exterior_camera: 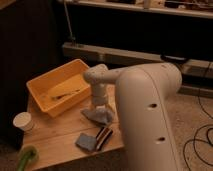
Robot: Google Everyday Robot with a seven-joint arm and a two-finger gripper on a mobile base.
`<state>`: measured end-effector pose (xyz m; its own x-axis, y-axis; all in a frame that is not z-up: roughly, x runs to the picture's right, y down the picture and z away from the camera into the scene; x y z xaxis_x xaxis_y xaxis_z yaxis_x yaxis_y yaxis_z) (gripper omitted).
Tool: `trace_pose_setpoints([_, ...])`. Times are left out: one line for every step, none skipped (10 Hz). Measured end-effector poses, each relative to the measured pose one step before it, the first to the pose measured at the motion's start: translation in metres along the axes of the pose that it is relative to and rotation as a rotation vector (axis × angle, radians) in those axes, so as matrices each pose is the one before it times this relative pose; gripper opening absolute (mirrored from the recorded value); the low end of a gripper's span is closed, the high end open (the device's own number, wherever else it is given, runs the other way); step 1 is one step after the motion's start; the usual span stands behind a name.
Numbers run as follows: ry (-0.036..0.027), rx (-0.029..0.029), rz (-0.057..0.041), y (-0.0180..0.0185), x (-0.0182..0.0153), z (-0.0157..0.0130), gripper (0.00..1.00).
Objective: Wipe table surface with sponge
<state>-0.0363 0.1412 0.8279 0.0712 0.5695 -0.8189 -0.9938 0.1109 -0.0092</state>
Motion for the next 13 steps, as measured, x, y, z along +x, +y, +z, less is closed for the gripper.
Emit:
trace_pose_setpoints([-0.03593,0.01728,-0.12325,0.01296,0.01465,-0.00784,0.8])
trace_pose_setpoints([-0.02301,0.00168,-0.11271,0.01722,0.01531,-0.00657,0.8])
trace_pose_setpoints([-0.0173,-0.00211,-0.11527,0.02374,0.01307,-0.00786,0.8])
trace_pose_setpoints([-0.01352,-0.00222,-0.10297,0.02114,0.0114,-0.00718,0.8])
trace_pose_setpoints([-0.00841,0.0069,-0.03648,0.00455,0.00274,-0.00256,0.8])
trace_pose_setpoints([-0.00037,-0.0013,-0.00333,0.00144,-0.00006,-0.00002,0.8])
trace_pose_setpoints([0.00014,-0.00003,0.00139,-0.00056,0.00015,-0.00008,0.8])
trace_pose_setpoints([0.00356,-0.00217,-0.00637,0.00119,0.00016,0.00068,0.8])
trace_pose_setpoints([0.01219,-0.00364,-0.01937,0.00149,0.00114,0.00245,0.8])
trace_pose_setpoints([0.02254,-0.00649,-0.04523,0.00638,0.00329,0.00483,0.8])
trace_pose_setpoints([0.02028,-0.00796,-0.04324,0.01148,0.0035,0.0053,0.8])
trace_pose_setpoints([0.01994,-0.00825,-0.05255,0.01553,0.0035,0.00648,0.8])
trace_pose_setpoints([0.01415,-0.0057,-0.04109,0.01148,0.0023,0.00523,0.8])
